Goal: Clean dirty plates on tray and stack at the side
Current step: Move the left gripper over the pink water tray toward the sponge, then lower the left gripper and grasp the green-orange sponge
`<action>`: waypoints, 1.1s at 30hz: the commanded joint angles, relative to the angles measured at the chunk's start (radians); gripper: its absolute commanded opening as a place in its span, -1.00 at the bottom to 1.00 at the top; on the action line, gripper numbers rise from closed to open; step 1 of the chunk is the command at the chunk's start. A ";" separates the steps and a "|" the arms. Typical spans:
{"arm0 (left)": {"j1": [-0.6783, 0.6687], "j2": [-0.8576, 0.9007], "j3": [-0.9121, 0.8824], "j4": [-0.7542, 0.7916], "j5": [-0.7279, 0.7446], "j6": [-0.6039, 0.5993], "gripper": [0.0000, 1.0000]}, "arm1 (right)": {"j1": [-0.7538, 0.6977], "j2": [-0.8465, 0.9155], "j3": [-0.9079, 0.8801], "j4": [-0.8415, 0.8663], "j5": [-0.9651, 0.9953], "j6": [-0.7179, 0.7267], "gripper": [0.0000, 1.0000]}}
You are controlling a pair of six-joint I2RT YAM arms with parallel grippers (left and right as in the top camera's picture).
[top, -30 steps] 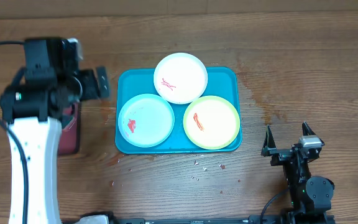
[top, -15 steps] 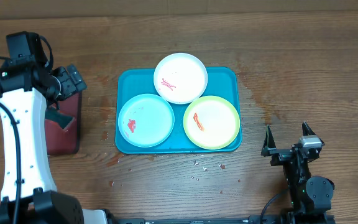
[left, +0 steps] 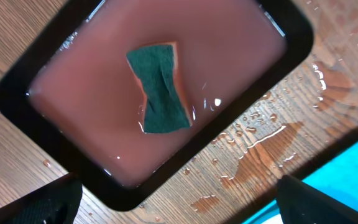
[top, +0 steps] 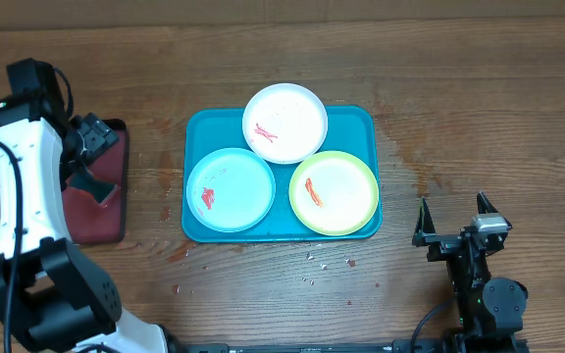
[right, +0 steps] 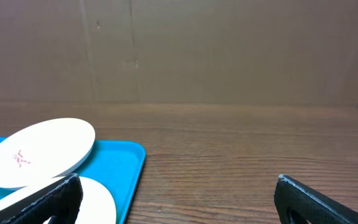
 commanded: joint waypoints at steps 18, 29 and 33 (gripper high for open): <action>-0.006 0.108 0.021 0.004 -0.017 -0.021 1.00 | -0.002 -0.010 -0.010 0.006 0.003 -0.004 1.00; -0.006 0.108 0.021 0.004 -0.017 -0.021 1.00 | -0.003 -0.010 -0.010 0.006 0.003 -0.004 1.00; -0.007 0.108 0.020 0.074 0.030 -0.021 0.99 | -0.003 -0.010 -0.010 0.006 0.003 -0.004 1.00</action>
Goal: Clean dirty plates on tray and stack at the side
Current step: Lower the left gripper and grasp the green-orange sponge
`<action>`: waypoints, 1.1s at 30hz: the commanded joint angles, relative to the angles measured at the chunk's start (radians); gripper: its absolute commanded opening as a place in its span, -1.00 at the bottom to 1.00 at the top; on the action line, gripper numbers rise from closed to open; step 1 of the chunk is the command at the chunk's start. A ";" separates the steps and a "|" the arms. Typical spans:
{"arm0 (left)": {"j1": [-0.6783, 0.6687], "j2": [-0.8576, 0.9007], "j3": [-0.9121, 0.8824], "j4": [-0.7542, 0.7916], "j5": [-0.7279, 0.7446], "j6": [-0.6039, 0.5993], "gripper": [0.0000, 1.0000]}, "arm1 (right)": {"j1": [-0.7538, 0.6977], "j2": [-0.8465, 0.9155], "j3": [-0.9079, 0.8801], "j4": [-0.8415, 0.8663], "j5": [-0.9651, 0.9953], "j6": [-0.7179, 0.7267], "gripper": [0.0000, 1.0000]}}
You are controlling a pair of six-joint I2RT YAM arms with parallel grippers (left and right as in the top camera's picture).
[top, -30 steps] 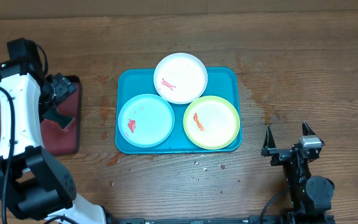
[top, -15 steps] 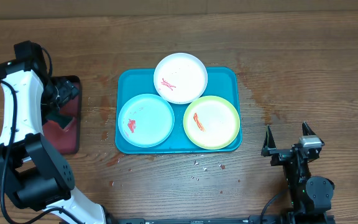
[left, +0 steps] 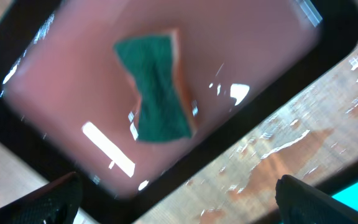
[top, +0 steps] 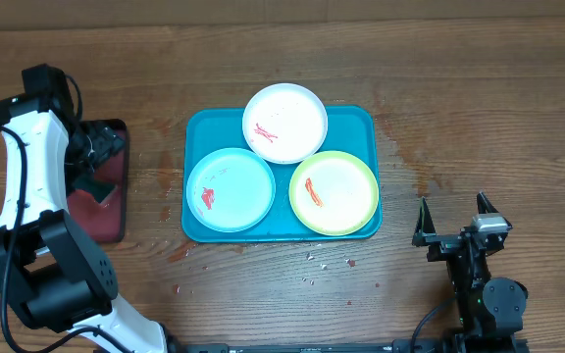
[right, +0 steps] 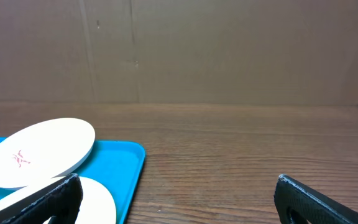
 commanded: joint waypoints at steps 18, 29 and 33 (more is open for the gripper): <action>0.026 0.013 0.021 0.187 -0.143 -0.017 1.00 | -0.002 -0.010 -0.010 0.006 0.003 -0.003 1.00; 0.071 0.029 -0.046 0.138 -0.084 -0.069 0.99 | -0.003 -0.010 -0.010 0.006 0.003 -0.003 1.00; 0.106 0.055 -0.113 0.206 -0.047 -0.068 1.00 | -0.003 -0.010 -0.010 0.006 0.003 -0.003 1.00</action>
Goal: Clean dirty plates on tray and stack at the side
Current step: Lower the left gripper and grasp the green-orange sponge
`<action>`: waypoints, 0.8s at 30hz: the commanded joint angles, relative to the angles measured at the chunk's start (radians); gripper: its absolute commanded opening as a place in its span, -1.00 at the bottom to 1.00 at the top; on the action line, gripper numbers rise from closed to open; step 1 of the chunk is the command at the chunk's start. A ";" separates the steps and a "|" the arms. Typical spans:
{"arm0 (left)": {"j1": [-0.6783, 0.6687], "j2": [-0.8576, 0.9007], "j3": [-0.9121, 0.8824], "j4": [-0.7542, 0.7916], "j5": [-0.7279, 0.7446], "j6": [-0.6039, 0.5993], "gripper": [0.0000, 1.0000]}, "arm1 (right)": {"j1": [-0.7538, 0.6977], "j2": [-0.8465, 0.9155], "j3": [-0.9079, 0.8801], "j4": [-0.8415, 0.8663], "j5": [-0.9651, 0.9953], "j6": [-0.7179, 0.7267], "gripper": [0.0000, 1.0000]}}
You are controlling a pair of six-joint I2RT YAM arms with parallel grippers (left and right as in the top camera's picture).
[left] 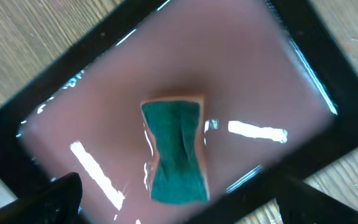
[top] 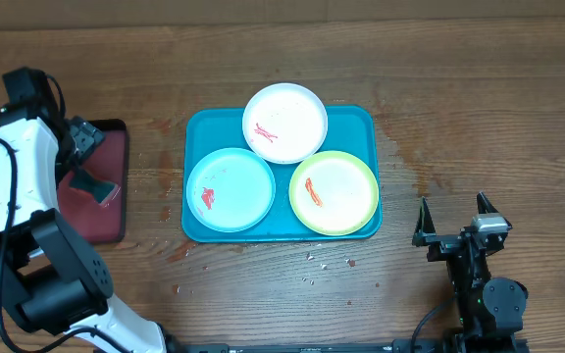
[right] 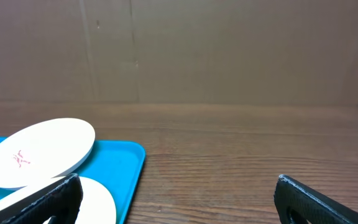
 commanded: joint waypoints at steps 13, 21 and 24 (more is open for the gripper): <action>0.086 0.175 -0.070 0.135 0.141 0.014 0.81 | -0.003 -0.010 -0.010 0.006 0.002 -0.004 1.00; 0.086 0.240 -0.070 0.202 0.142 0.028 0.72 | -0.003 -0.010 -0.010 0.006 0.002 -0.004 1.00; 0.085 0.260 -0.070 0.201 0.145 0.028 0.60 | -0.003 -0.010 -0.010 0.006 0.002 -0.004 1.00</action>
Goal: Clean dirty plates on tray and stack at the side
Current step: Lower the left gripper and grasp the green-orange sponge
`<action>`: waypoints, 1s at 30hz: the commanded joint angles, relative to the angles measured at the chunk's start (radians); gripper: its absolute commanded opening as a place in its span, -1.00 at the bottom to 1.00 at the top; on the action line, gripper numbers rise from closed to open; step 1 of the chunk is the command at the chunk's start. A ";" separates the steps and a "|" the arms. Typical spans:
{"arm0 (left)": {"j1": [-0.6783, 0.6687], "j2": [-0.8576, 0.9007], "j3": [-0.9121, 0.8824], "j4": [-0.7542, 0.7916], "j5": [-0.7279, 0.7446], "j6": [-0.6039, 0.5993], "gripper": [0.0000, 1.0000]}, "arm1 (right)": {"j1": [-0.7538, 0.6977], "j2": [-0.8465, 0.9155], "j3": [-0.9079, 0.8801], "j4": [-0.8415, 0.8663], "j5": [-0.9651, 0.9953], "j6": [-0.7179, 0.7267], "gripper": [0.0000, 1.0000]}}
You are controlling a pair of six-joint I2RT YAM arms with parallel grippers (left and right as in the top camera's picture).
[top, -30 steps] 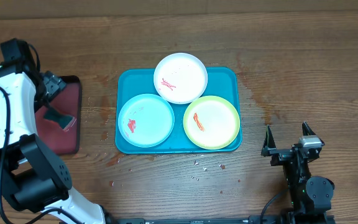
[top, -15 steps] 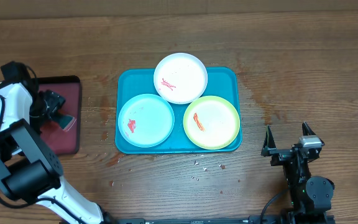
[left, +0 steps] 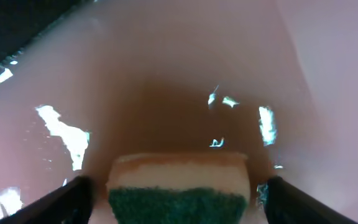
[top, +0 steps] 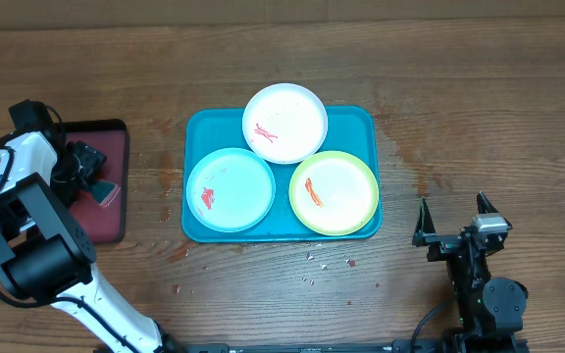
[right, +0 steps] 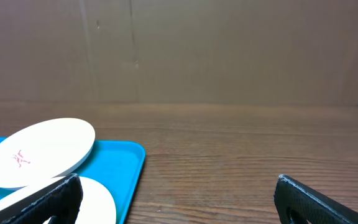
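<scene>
Three dirty plates lie on the blue tray (top: 366, 127): a white plate (top: 284, 123), a blue plate (top: 231, 189) and a green-rimmed plate (top: 333, 192), each with red smears. A green-topped sponge (left: 179, 186) lies in the pinkish water of a black basin (top: 111, 224) at the left. My left gripper (left: 179, 208) is open and low in the basin, one finger on either side of the sponge. My right gripper (right: 179, 199) is open and empty near the front right, to the right of the tray (right: 114, 168).
Water drops and crumbs spot the wood in front of the tray (top: 327, 265). A wet stain (top: 405, 157) lies to the tray's right. A brown wall stands behind the table in the right wrist view.
My left gripper was well above the basin with the whole sponge in view. It is now down at the water, its open fingers on either side of the sponge. The right arm has not moved.
My open left gripper was high over the basin, the sponge lying slantwise below it. Then it was nearer and off to one side, then centred over the sponge and lined up with it. Now it is down around the sponge. Plates and right arm stayed still.
</scene>
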 commanded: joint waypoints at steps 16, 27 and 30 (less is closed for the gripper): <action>-0.005 0.058 -0.006 -0.135 0.061 0.029 1.00 | -0.003 -0.010 -0.010 0.006 0.003 -0.004 1.00; -0.005 0.058 -0.006 -0.265 0.117 0.029 -0.41 | -0.002 -0.010 -0.010 0.006 0.003 -0.004 1.00; -0.005 0.058 -0.006 -0.252 0.106 0.029 -0.91 | -0.003 -0.010 -0.010 0.006 0.003 -0.004 1.00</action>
